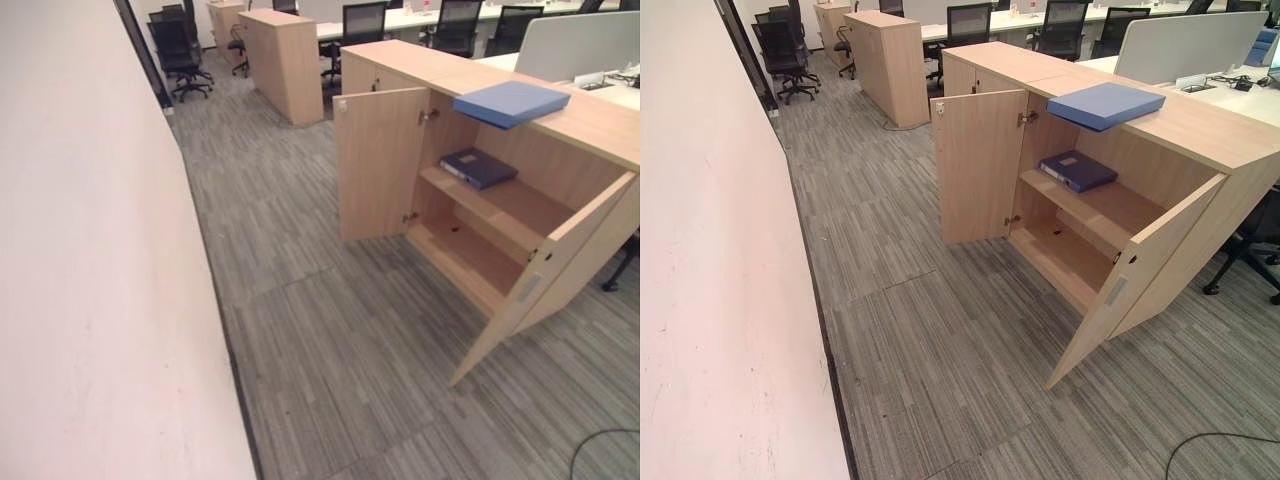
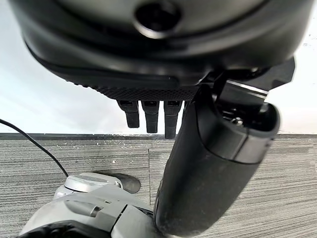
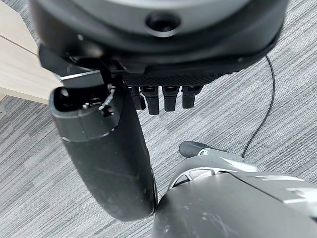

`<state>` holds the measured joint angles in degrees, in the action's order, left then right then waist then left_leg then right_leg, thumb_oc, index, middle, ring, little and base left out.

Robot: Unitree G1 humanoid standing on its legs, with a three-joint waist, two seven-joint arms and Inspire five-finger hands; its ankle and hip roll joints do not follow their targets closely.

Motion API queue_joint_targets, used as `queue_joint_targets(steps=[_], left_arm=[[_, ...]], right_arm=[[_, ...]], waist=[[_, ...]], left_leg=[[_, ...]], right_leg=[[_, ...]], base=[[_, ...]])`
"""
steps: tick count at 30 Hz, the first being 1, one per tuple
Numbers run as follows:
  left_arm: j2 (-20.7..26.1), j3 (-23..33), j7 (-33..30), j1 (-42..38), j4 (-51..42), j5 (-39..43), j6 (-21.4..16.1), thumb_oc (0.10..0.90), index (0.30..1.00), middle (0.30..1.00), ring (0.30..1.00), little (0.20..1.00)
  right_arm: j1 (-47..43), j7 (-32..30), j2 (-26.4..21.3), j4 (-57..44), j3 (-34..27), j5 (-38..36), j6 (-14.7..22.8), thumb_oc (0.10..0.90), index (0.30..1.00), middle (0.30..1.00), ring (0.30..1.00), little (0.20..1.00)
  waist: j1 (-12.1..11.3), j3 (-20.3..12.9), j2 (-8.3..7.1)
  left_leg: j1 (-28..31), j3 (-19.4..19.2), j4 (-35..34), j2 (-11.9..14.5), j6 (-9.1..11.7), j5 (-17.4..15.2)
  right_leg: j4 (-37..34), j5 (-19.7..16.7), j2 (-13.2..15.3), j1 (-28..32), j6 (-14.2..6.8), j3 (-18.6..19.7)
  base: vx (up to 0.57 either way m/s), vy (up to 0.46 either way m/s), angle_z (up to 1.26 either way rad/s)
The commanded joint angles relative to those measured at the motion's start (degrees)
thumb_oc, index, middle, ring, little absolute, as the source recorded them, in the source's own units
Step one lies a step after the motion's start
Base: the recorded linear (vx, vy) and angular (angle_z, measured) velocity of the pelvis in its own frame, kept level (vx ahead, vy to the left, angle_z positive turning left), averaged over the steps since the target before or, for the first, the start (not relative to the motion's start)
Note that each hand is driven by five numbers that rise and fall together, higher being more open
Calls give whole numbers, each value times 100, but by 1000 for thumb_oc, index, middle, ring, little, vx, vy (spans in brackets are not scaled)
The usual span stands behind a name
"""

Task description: Put the empty folder in the office cabinet

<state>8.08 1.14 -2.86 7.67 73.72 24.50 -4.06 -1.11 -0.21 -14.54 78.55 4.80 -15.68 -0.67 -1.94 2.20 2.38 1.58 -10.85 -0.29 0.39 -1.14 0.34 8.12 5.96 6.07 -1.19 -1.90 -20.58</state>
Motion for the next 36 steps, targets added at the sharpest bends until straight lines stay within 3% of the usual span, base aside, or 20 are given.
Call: queue_joint_targets(steps=[1, 9, 24, 29, 36], left_arm=[[70, 143, 110, -177, 99, 16, -52, 800, 900, 900, 900, 900], [78, -220, 134, -227, 409, -822, 35, 800, 900, 900, 900, 900], [118, -253, 486, -329, 423, -631, 116, 800, 900, 900, 900, 900], [45, -10, 263, -251, -1, 113, -67, 800, 900, 900, 900, 900], [105, -4, 449, -238, 167, 14, 32, 800, 900, 900, 900, 900]], right_arm=[[-199, 35, -146, 328, 190, 295, -59, 800, 900, 900, 900, 900], [-225, 24, -178, 363, 241, 451, -92, 800, 900, 900, 900, 900], [-195, 179, -195, 296, 317, 517, -139, 800, 900, 900, 900, 900], [-147, 52, -99, 306, 263, 356, -83, 800, 900, 900, 900, 900], [-117, 125, -80, 286, 299, 371, -89, 800, 900, 900, 900, 900]], waist=[[-111, 113, -301], [-33, 121, -270], [49, 121, -258], [-55, 139, -317], [-59, 154, -341]], left_leg=[[491, -1, -471, 121, 448, -193], [517, -39, -471, 134, 452, -203], [520, -43, -471, 155, 464, -222], [531, 21, -471, 163, 477, -211], [541, 27, -471, 169, 486, -208]], right_leg=[[-1312, -1094, 294, 681, -526, -201], [-1312, -1088, 273, 672, -511, -152], [-1312, -1066, 247, 677, -502, -117], [-1312, -1041, 251, 736, -502, -181], [-1312, -1034, 246, 764, -499, -204]], base=[[0, 0, 0], [0, 0, 0], [-1, -1, -1], [-6, -8, 2], [-4, -7, 3]])
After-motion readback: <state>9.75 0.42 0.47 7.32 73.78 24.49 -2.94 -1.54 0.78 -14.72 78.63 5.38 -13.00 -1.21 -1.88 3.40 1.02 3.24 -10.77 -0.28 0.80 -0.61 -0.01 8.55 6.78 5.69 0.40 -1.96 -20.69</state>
